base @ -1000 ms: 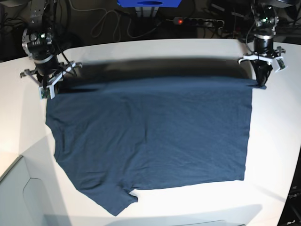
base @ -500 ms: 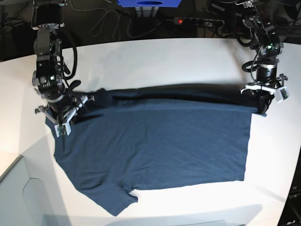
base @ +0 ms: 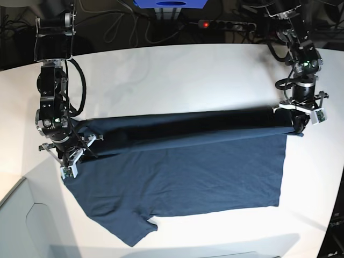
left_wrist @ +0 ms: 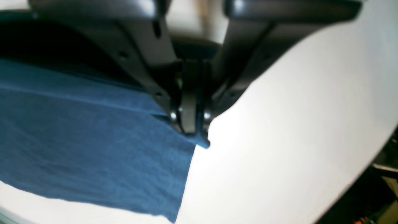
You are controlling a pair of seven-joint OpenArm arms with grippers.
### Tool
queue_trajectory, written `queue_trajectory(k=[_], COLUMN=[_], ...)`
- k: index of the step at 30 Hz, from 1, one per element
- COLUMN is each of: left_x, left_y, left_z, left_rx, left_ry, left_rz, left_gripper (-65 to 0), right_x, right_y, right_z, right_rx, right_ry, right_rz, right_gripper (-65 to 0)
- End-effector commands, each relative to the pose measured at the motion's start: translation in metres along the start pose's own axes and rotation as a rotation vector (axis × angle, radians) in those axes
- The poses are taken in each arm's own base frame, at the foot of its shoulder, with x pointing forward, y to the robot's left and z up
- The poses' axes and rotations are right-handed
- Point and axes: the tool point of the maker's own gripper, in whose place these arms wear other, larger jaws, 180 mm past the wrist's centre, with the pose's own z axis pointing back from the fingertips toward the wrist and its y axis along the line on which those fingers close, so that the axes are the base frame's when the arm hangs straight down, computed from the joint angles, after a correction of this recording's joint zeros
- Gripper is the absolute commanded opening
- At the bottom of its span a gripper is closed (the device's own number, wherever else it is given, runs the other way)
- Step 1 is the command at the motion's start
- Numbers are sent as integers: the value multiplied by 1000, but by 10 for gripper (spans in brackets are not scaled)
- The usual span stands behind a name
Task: Fold the T-shirt properly
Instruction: 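Lift the shoulder edge with both grippers and fold it over the shirt body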
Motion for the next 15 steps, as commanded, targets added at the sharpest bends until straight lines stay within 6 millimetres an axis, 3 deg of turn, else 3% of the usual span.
queue_trajectory(k=[1, 15], left_x=[19, 16], left_y=[5, 0], left_z=[-3, -20], left_rx=[5, -5], left_ry=[-58, -51], left_rz=[-18, 14], left_gripper=[-650, -650], right_x=[21, 29], right_y=[-7, -21], right_z=[3, 4], right_rx=[-11, -37], right_ry=[-60, -80], right_rz=[18, 35], right_gripper=[-649, -649])
